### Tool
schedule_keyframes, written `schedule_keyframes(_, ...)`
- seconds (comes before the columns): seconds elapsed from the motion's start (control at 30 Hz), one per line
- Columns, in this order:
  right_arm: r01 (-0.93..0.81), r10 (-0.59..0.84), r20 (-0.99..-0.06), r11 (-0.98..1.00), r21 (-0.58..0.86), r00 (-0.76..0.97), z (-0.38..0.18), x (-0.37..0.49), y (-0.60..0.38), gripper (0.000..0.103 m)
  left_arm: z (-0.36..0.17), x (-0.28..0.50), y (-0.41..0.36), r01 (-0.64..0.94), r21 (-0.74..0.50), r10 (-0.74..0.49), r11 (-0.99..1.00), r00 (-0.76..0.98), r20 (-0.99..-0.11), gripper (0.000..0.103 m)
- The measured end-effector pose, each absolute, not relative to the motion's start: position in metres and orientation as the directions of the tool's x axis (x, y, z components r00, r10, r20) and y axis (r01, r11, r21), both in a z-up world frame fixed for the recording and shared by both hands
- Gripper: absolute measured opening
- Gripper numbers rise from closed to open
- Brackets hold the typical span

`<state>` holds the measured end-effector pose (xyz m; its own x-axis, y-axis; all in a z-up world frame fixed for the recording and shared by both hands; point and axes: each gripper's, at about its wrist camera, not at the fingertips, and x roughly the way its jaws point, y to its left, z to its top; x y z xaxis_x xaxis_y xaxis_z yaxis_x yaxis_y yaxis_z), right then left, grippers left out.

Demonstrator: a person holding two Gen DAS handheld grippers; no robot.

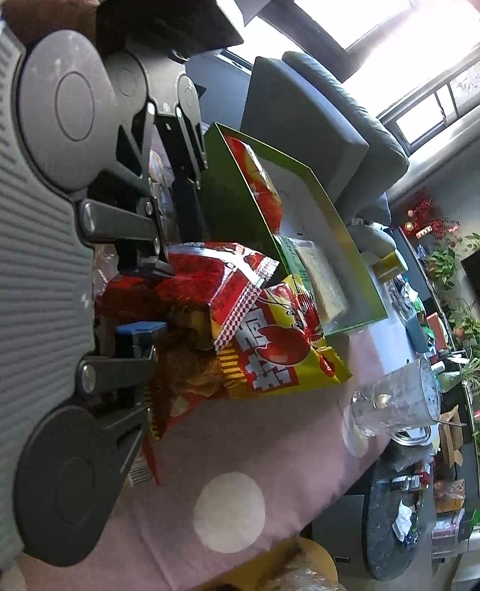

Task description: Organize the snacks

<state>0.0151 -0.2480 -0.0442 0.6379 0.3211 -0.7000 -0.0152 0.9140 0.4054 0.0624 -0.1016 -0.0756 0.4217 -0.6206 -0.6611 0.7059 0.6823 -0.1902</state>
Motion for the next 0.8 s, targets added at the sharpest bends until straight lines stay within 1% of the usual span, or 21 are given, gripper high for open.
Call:
schedule_keyframes(0.17,-0.064,0.358,-0.663,0.903,0.424,0.658,-0.033,0.012,-0.245,0.024,-0.056,0.054,-0.092,0.694,-0.171,-0.624,0.699,0.475,-0.621,0.036)
schedule_keyframes(0.3,-0.121,0.388,-0.611,0.894,0.431,0.69,-0.015,0.014,-0.243,0.024,-0.04,0.057,-0.085,0.681,-0.17,-0.632,0.713,0.518,-0.576,0.037)
schedule_keyframes(0.33,-0.134,0.39,-0.603,0.895,0.425,0.696,-0.011,0.016,-0.242,0.024,-0.039,0.06,-0.083,0.676,-0.184,-0.637,0.714,0.517,-0.572,0.042)
schedule_keyframes(0.4,-0.138,0.378,-0.596,0.903,0.408,0.709,-0.007,0.019,-0.241,0.024,-0.042,0.064,-0.077,0.648,-0.214,-0.631,0.731,0.522,-0.574,0.048)
schedule_keyframes(0.47,-0.128,0.36,-0.605,0.911,0.391,0.711,-0.009,0.022,-0.242,0.024,-0.047,0.065,-0.074,0.626,-0.212,-0.611,0.75,0.534,-0.585,0.063)
schedule_keyframes(0.57,-0.093,0.343,-0.629,0.914,0.395,0.698,-0.019,0.023,-0.248,0.024,-0.058,0.069,-0.073,0.607,-0.217,-0.59,0.764,0.522,-0.616,0.066)
schedule_keyframes(0.7,-0.07,0.351,-0.635,0.903,0.423,0.688,-0.024,0.016,-0.253,0.024,-0.071,0.075,-0.081,0.632,-0.222,-0.6,0.742,0.481,-0.639,0.067)
schedule_keyframes(0.77,-0.061,0.354,-0.649,0.901,0.429,0.673,-0.028,0.016,-0.251,0.028,-0.077,0.075,-0.085,0.641,-0.21,-0.593,0.738,0.469,-0.654,0.065)
schedule_keyframes(0.8,-0.05,0.353,-0.657,0.9,0.432,0.666,-0.031,0.016,-0.249,0.036,-0.081,0.076,-0.088,0.648,-0.21,-0.594,0.732,0.458,-0.661,0.064)
